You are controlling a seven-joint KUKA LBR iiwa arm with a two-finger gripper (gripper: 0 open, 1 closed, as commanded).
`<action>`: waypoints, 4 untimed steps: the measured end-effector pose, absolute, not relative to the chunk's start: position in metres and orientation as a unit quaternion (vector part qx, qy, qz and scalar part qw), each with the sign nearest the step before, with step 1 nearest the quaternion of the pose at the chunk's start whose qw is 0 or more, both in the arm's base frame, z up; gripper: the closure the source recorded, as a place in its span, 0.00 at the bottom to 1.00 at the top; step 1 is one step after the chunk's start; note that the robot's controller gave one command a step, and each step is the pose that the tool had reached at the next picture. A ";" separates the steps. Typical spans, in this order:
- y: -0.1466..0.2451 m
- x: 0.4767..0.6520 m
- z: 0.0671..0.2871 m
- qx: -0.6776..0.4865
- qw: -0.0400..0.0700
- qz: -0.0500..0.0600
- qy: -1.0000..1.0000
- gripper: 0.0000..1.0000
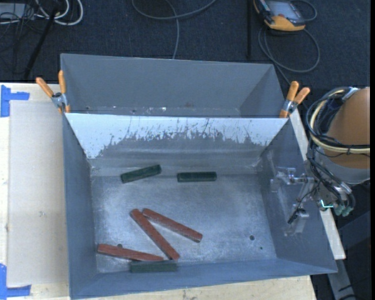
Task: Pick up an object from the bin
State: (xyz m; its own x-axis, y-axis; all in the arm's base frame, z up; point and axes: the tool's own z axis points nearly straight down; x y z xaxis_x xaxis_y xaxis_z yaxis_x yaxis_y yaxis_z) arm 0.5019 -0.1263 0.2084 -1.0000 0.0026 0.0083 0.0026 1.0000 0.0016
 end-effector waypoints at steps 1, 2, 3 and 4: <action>-0.054 0.559 0.125 0.084 0.002 -0.002 -0.996 0.00; 0.007 0.496 0.065 0.092 0.006 -0.003 -0.996 0.00; 0.061 0.514 0.070 0.081 -0.001 -0.002 -0.997 0.00; 0.058 0.513 0.069 0.081 0.000 0.000 -0.997 1.00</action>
Offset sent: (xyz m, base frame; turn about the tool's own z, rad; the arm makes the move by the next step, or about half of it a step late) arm 0.0575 0.0681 -0.0798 -0.1636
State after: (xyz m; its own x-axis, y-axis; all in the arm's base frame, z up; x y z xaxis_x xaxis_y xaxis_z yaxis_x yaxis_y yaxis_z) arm 0.5132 0.0575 0.0694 -0.9869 -0.1616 0.0000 -0.1616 0.9869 0.0000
